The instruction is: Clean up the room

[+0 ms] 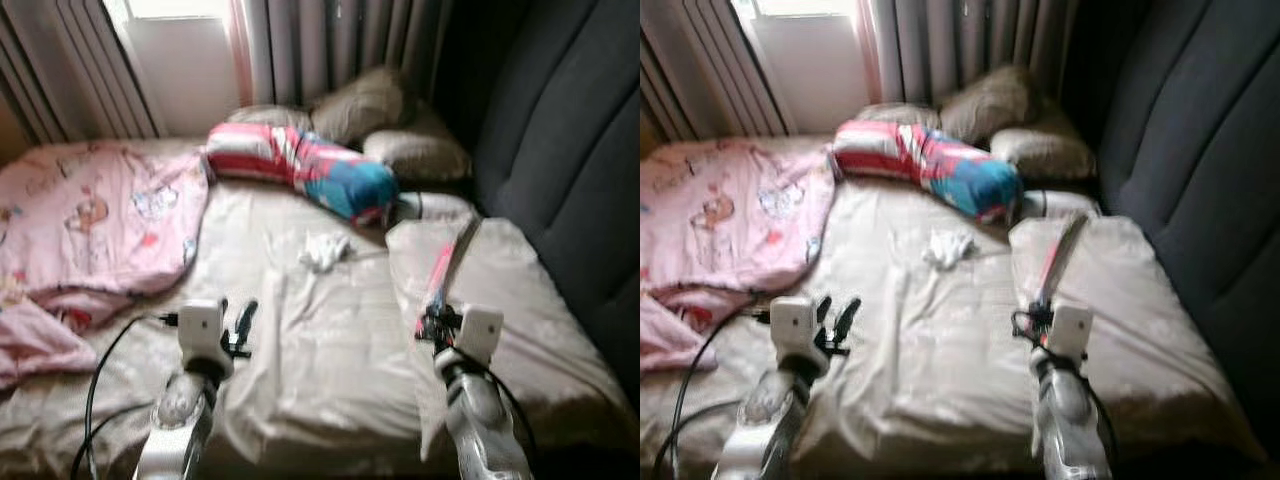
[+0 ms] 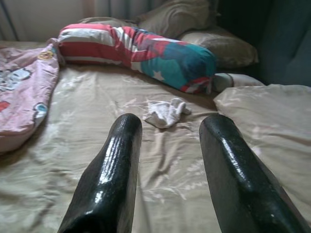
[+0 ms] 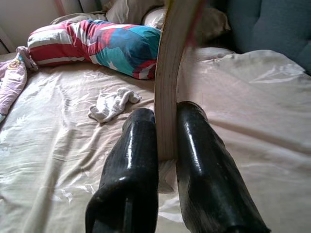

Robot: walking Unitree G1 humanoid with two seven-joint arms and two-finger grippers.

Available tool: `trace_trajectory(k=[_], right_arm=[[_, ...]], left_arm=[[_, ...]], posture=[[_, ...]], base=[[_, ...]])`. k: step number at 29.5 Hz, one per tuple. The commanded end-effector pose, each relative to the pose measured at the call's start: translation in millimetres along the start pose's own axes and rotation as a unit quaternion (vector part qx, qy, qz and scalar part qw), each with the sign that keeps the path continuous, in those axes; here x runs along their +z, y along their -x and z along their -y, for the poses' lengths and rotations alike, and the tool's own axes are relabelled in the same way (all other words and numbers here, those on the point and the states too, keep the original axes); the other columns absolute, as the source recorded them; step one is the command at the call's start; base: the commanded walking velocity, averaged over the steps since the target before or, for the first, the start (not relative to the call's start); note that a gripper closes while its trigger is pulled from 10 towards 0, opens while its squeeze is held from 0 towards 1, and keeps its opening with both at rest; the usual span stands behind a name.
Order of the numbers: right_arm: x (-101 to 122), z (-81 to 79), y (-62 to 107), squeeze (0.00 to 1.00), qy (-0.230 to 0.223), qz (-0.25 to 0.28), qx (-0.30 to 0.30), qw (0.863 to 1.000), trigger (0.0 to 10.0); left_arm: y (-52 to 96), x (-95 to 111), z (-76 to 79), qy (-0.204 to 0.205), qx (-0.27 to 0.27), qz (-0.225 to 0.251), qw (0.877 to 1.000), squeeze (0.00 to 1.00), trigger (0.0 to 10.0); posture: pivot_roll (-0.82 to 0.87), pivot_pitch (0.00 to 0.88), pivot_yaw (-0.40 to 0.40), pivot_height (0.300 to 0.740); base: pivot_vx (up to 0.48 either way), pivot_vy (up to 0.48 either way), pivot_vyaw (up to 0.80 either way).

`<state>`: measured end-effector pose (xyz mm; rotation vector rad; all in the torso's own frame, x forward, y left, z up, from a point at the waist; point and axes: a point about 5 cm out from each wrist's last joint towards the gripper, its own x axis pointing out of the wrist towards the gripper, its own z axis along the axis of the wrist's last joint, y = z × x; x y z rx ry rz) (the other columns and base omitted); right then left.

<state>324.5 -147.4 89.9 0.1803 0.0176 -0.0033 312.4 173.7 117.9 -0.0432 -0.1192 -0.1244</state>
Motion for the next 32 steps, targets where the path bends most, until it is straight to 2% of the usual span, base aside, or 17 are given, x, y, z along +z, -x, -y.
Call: trace_trajectory(k=[1,8,15,32], right_arm=[[9.7,-10.8,-3.7,0.0,0.006,0.018,0.027,0.999,10.0],[9.7,-12.8,-3.5,0.0,0.012,0.016,0.037,0.999,10.0],[5.2,-7.3,-3.6,0.0,0.019,-0.002,0.022,1.0,10.0],[1.3,-5.5,-0.9,0.0,0.027,-0.014,0.018,0.999,10.0]], left_arm=[[1.6,-1.3,-0.8,0.0,0.0,-0.006,1.0,0.0,10.0],[1.8,-2.3,0.9,0.005,-0.001,-0.008,1.0,0.0,10.0],[2.9,-3.3,1.3,0.01,0.002,-0.009,1.0,0.0,10.0],[6.2,-3.8,0.3,0.016,0.008,-0.012,1.0,0.0,10.0]], posture=[[0.05,0.157,-0.017,0.74],[0.05,0.157,-0.021,0.74],[0.05,0.164,-0.023,0.74],[0.05,0.195,-0.022,0.74]], base=[[0.0,0.0,0.0],[0.0,0.0,0.0],[0.0,0.0,0.0],[0.0,0.0,0.0]])
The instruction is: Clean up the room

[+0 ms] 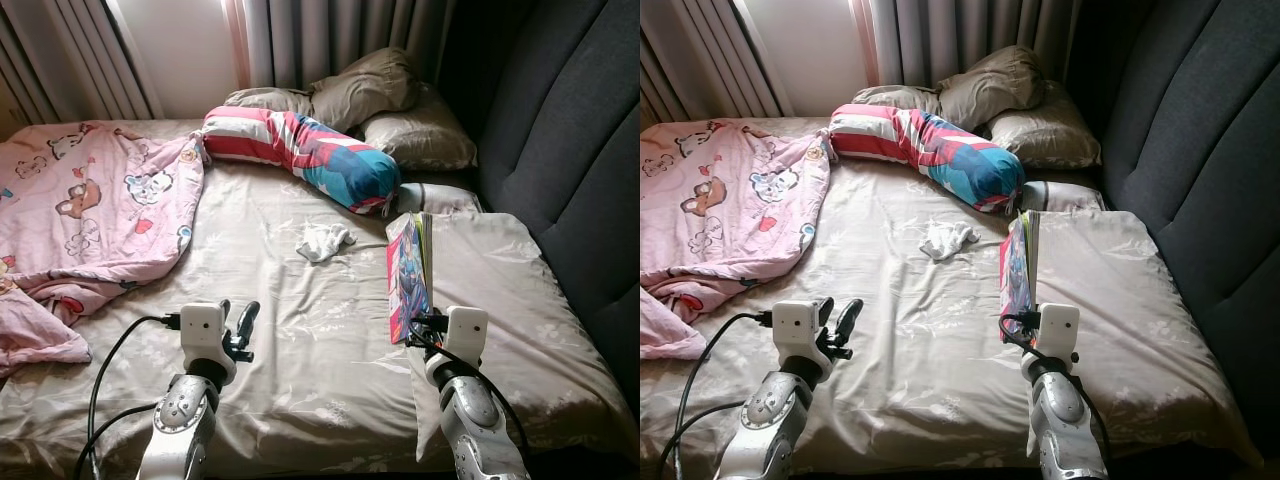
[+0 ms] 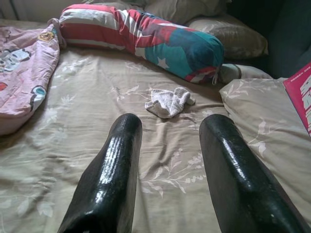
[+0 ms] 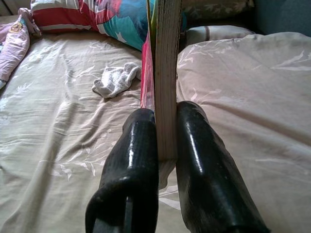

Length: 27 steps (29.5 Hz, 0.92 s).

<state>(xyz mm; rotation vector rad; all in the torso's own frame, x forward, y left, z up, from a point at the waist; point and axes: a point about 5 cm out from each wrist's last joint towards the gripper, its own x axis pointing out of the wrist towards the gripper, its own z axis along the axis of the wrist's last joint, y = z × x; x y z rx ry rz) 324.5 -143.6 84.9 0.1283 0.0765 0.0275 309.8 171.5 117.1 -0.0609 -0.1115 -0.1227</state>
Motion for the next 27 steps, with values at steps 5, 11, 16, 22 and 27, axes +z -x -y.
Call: trace_trajectory(k=[5,11,16,22,27], right_arm=[[7.0,-3.6,-0.5,0.0,0.003,0.016,0.008,1.0,10.0],[6.2,-3.8,-0.5,0.0,0.003,0.013,0.008,1.0,10.0],[7.1,-4.3,-1.0,0.0,0.003,0.014,0.009,1.0,10.0],[7.4,-4.1,-0.7,0.0,0.003,0.015,0.009,1.0,10.0],[6.6,-3.6,0.1,0.0,0.004,0.013,0.009,1.0,10.0]], left_arm=[[4.4,-3.4,-2.2,0.007,0.007,-0.01,1.0,0.0,10.0],[4.8,-3.1,-2.9,0.007,0.008,-0.011,1.0,0.0,10.0],[5.1,-3.3,-2.7,0.007,0.009,-0.01,1.0,0.0,10.0],[5.8,-3.8,-1.7,0.008,0.008,-0.012,1.0,0.0,10.0],[6.4,-3.8,-1.8,0.007,0.008,-0.013,1.0,0.0,10.0]], posture=[[0.05,0.197,-0.024,0.74],[0.06,0.199,-0.025,0.74],[0.05,0.201,-0.026,0.74],[0.05,0.203,-0.026,0.74],[0.05,0.205,-0.027,0.74]], base=[[0.0,0.0,0.0],[0.0,0.0,0.0],[0.0,0.0,0.0],[0.0,0.0,0.0],[0.0,0.0,0.0]])
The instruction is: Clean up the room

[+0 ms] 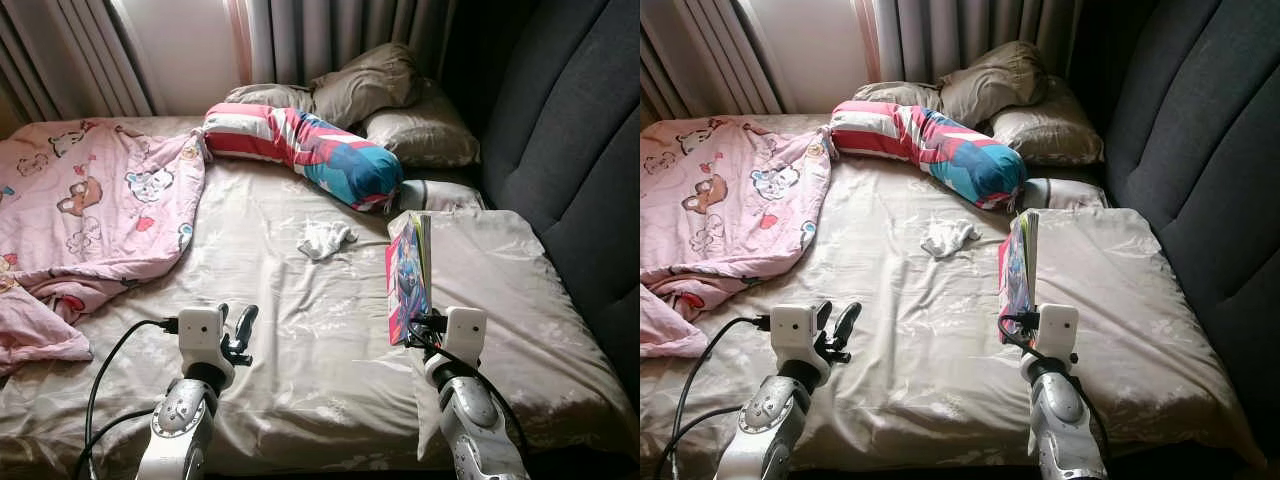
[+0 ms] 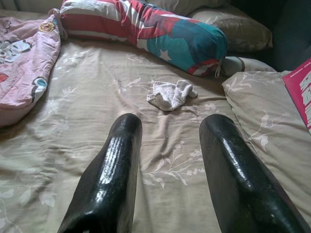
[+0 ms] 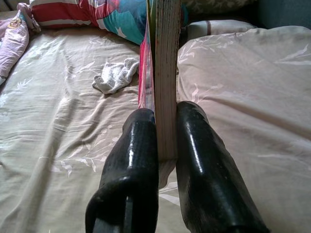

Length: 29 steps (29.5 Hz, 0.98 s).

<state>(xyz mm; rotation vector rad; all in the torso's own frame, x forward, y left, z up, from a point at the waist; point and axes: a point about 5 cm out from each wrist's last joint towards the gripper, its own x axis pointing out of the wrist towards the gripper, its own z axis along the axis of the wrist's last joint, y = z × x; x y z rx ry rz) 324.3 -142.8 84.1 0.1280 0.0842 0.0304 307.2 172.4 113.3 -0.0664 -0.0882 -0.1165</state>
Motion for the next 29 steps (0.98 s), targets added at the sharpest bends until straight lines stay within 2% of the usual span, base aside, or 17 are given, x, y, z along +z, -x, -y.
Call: trace_trajectory(k=[1,6,23,29], right_arm=[[7.4,-2.9,0.1,0.0,0.004,0.017,0.007,1.0,10.0],[7.1,-3.2,0.4,0.0,0.004,0.016,0.008,1.0,10.0],[6.9,-5.4,-0.2,0.0,0.004,0.015,0.013,1.0,10.0],[4.7,-6.0,0.6,0.0,0.004,0.012,0.014,1.0,10.0]], left_arm=[[3.4,-0.5,-1.0,0.004,0.005,-0.002,1.0,0.0,10.0],[3.7,-0.7,-0.9,0.005,0.006,-0.002,1.0,0.0,10.0],[3.9,-0.4,-1.9,0.006,0.008,-0.001,1.0,0.0,10.0],[4.2,-0.2,-2.3,0.005,0.01,0.0,1.0,0.0,10.0]], posture=[[0.05,0.205,-0.027,0.74],[0.05,0.208,-0.028,0.74],[0.05,0.211,-0.03,0.74],[0.06,0.212,-0.031,0.74]], base=[[0.0,0.0,0.0],[0.0,0.0,0.0],[0.231,0.0,0.0],[0.0,0.0,0.0]])
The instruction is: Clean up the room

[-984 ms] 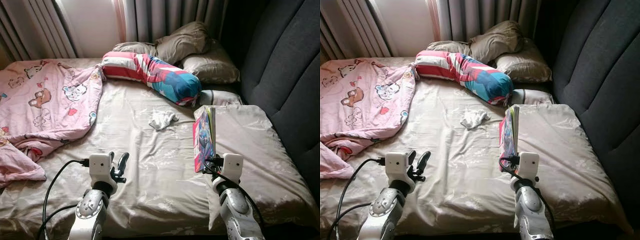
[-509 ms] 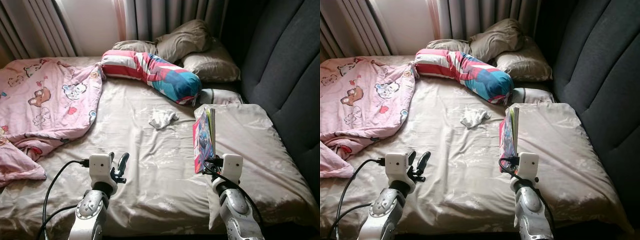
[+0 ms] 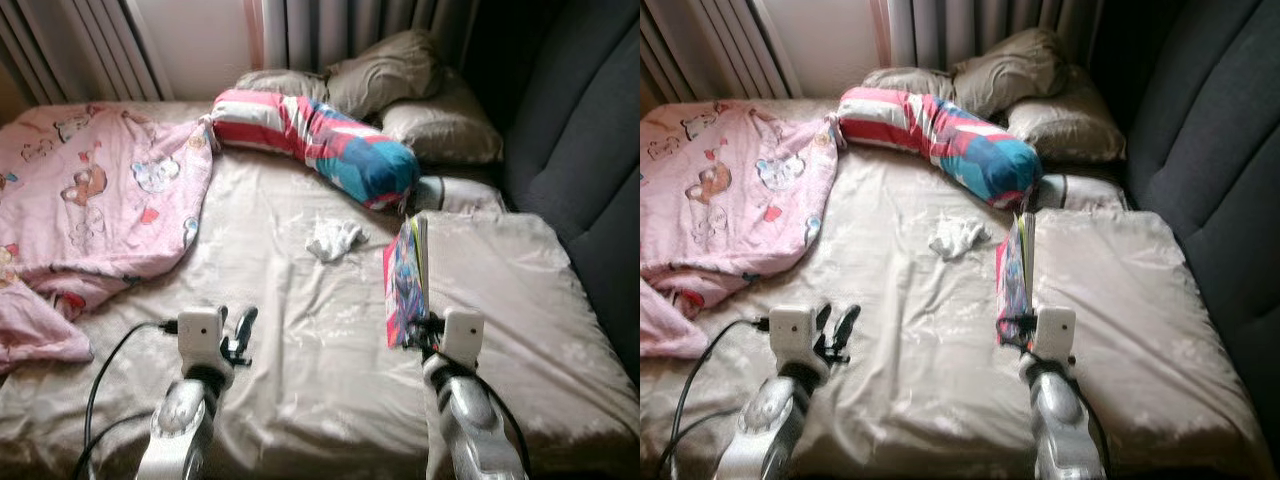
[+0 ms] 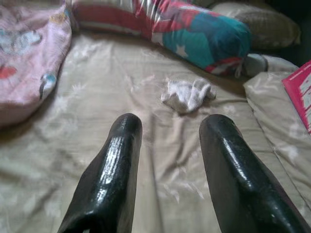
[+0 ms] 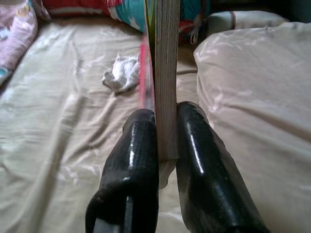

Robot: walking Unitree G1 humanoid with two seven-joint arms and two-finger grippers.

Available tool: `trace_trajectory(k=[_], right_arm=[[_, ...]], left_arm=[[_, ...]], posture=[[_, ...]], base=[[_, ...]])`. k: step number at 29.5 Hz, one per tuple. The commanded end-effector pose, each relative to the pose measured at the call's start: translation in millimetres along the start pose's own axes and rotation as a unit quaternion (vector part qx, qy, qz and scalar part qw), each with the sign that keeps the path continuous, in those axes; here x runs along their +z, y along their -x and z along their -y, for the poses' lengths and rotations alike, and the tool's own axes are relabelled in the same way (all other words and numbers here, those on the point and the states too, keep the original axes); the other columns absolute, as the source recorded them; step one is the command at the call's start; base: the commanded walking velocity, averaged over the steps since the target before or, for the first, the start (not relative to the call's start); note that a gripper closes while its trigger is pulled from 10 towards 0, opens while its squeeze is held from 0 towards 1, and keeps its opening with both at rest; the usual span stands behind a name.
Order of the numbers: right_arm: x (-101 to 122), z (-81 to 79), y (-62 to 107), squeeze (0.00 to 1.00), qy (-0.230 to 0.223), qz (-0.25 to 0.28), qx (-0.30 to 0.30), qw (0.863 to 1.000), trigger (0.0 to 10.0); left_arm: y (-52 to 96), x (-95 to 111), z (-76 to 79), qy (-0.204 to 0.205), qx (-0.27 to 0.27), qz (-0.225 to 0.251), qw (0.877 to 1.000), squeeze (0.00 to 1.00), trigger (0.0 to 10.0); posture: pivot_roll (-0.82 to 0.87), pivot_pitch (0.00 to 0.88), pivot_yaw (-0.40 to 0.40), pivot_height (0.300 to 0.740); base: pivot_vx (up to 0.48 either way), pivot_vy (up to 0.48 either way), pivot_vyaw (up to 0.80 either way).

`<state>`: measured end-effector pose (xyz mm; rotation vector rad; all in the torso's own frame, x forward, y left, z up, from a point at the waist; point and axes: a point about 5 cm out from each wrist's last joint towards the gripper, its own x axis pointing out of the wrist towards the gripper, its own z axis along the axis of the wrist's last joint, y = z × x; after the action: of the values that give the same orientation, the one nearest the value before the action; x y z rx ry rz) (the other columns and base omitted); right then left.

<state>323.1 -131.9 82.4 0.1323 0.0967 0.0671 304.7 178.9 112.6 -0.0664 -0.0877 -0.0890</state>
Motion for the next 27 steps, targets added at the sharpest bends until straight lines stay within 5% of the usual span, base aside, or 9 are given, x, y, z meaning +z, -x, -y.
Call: trace_trajectory(k=[1,27], right_arm=[[6.7,4.7,0.4,0.0,0.007,0.017,-0.004,1.0,10.0],[0.4,6.6,-2.7,0.0,0.002,-0.003,-0.009,1.0,10.0]], left_arm=[[1.1,-0.1,4.0,0.005,-0.004,-0.001,1.0,0.0,10.0],[4.8,-2.8,3.9,0.005,-0.009,-0.01,1.0,0.0,10.0]], posture=[[0.06,0.212,-0.031,0.74],[0.06,0.223,-0.025,0.74]], base=[[0.0,0.0,0.0],[0.0,0.0,0.0]])
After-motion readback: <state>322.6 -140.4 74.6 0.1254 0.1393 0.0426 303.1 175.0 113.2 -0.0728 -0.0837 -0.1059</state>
